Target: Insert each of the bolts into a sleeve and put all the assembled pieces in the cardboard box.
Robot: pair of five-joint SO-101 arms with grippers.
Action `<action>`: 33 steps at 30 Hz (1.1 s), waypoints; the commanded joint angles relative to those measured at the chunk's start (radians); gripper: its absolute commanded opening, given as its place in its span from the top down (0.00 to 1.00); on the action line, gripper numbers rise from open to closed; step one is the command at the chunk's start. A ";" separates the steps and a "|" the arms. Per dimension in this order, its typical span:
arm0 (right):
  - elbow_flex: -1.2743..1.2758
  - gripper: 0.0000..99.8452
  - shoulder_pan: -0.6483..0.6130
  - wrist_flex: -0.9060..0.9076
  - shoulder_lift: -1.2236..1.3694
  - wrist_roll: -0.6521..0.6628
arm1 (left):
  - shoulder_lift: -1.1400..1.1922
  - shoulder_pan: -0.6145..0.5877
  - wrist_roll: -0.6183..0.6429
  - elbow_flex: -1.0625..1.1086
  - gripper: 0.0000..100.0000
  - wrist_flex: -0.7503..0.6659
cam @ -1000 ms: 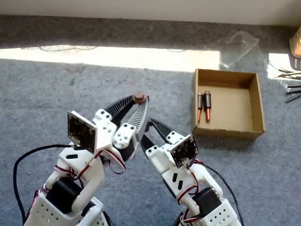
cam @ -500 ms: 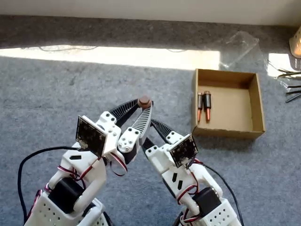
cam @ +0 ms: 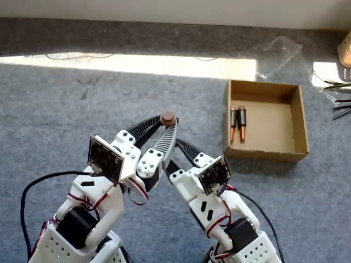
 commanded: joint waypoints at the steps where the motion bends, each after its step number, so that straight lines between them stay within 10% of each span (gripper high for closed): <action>1: 0.137 1.00 -0.010 0.001 -0.012 0.011 | -0.005 -0.031 -0.008 -0.008 1.00 -0.005; 33: 0.134 1.00 -0.010 0.001 -0.012 0.011 | -0.007 -0.061 0.000 0.114 1.00 -0.003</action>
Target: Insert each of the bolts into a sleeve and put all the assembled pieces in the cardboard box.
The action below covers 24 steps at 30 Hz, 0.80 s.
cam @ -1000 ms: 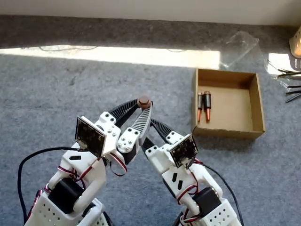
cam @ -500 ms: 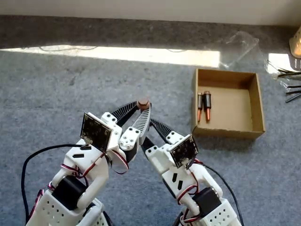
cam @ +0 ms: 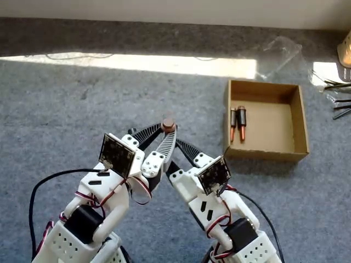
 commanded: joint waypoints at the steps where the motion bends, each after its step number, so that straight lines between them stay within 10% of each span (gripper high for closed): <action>1: 0.133 1.00 -0.008 0.001 -0.012 0.011 | -0.005 -0.019 -0.006 -0.005 1.00 -0.003; 24: 0.133 1.00 -0.008 0.001 -0.012 0.011 | -0.005 -0.021 -0.009 0.028 1.00 0.003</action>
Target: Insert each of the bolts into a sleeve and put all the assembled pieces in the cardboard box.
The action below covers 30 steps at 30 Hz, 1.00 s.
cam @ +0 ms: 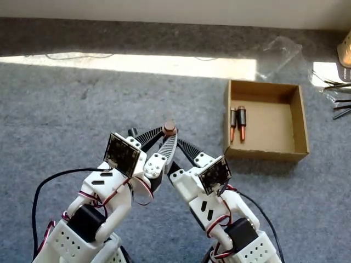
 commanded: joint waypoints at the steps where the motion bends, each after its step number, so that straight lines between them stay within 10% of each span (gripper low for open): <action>1: 0.133 1.00 -0.012 0.001 -0.012 0.011 | -0.016 -0.021 -0.009 -0.005 1.00 0.003; 30: 0.133 1.00 -0.012 0.001 -0.012 0.011 | -0.016 -0.021 -0.011 -0.015 0.86 0.041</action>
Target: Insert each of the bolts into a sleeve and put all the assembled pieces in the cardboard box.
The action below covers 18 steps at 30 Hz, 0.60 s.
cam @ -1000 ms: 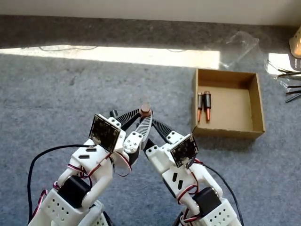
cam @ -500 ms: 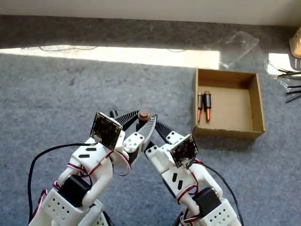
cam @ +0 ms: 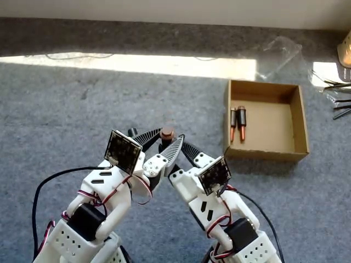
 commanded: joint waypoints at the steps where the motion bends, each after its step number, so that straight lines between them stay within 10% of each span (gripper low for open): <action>1: 0.133 1.00 -0.010 0.001 -0.012 0.011 | -0.018 -0.010 -0.006 -0.015 0.86 0.000; 18: 0.133 1.00 -0.010 0.001 -0.012 0.011 | -0.008 -0.048 -0.069 -0.007 0.80 -0.002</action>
